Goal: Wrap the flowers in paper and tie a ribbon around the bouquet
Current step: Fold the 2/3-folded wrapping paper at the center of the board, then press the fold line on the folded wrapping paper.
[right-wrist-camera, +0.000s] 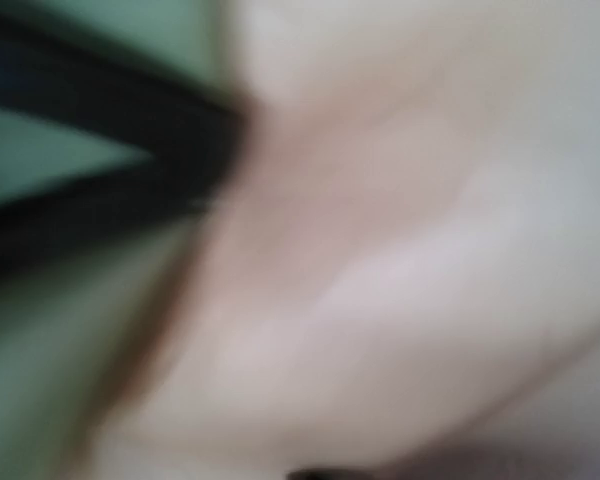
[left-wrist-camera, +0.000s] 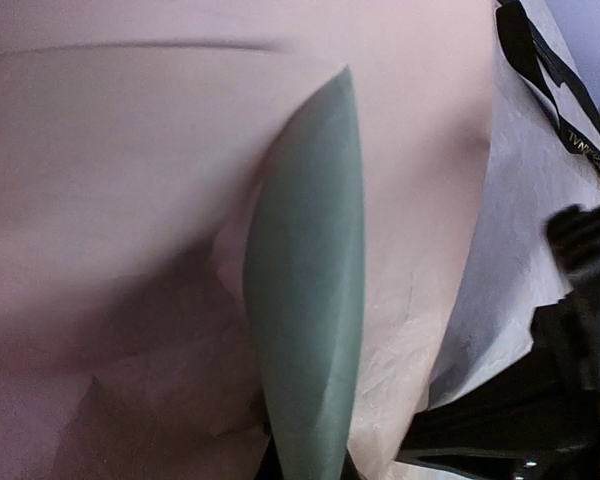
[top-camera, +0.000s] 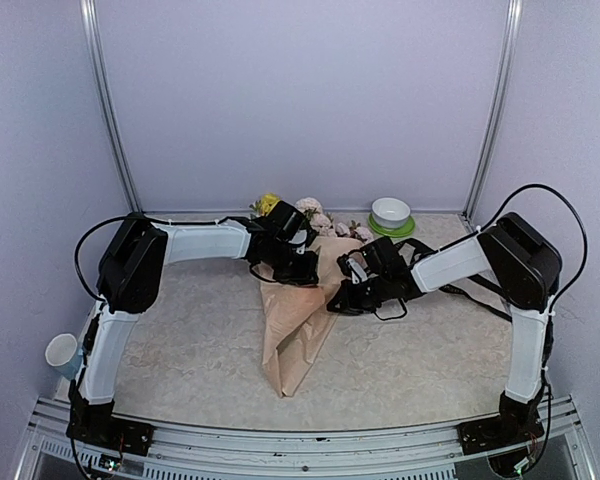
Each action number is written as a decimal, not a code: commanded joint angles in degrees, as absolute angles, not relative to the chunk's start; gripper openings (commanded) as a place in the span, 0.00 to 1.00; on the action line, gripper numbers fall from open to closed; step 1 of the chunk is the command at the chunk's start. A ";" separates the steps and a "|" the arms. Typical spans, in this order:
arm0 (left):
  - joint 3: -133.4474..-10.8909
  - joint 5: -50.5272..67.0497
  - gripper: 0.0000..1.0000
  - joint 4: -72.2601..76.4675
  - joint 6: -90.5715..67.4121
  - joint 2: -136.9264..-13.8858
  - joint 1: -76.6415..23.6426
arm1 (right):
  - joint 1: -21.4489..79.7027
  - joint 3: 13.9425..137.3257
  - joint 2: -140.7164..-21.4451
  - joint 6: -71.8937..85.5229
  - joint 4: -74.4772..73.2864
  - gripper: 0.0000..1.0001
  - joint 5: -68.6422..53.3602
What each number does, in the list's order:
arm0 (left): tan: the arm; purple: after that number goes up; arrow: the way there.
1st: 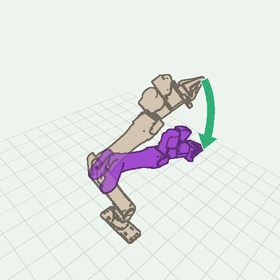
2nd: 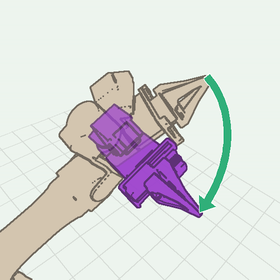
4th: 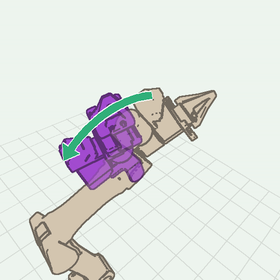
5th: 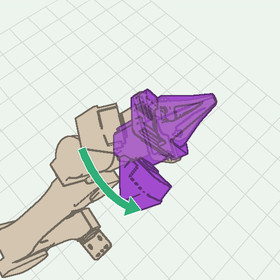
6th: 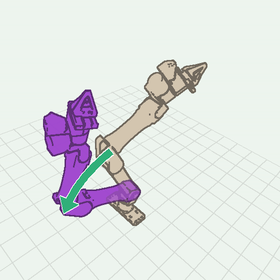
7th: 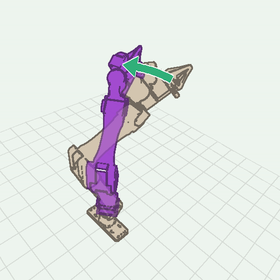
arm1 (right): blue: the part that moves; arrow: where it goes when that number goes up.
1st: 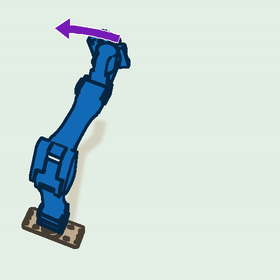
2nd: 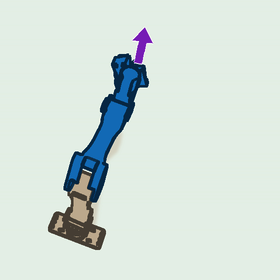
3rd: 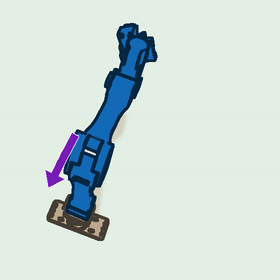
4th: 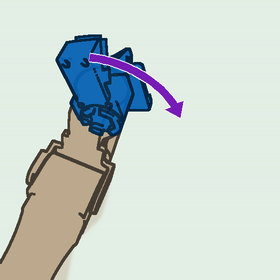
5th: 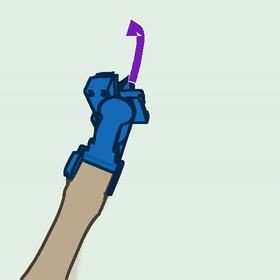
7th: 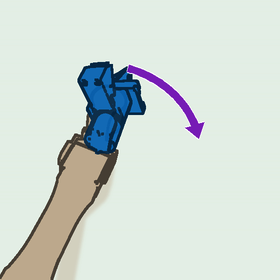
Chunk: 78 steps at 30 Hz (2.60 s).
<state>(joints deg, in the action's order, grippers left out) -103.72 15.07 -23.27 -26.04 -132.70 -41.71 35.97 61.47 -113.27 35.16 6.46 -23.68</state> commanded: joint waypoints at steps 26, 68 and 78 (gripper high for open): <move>-116.23 15.17 0.00 -30.44 -24.71 -140.25 -44.03 | 35.42 57.39 -97.65 37.26 1.35 0.05 -14.99; -90.87 4.89 0.76 -14.55 -10.16 -109.10 -46.14 | 39.03 58.73 -106.77 35.13 -1.08 0.00 -17.00; -71.45 -8.42 0.31 -20.02 -3.79 -104.03 -57.59 | 38.80 56.40 -107.33 37.64 2.09 0.00 -19.05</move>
<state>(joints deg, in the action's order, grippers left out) -75.35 -1.17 -15.38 -7.94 -100.55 -53.25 39.18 57.69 -106.13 36.14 0.34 -17.61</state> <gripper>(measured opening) 0.333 0.006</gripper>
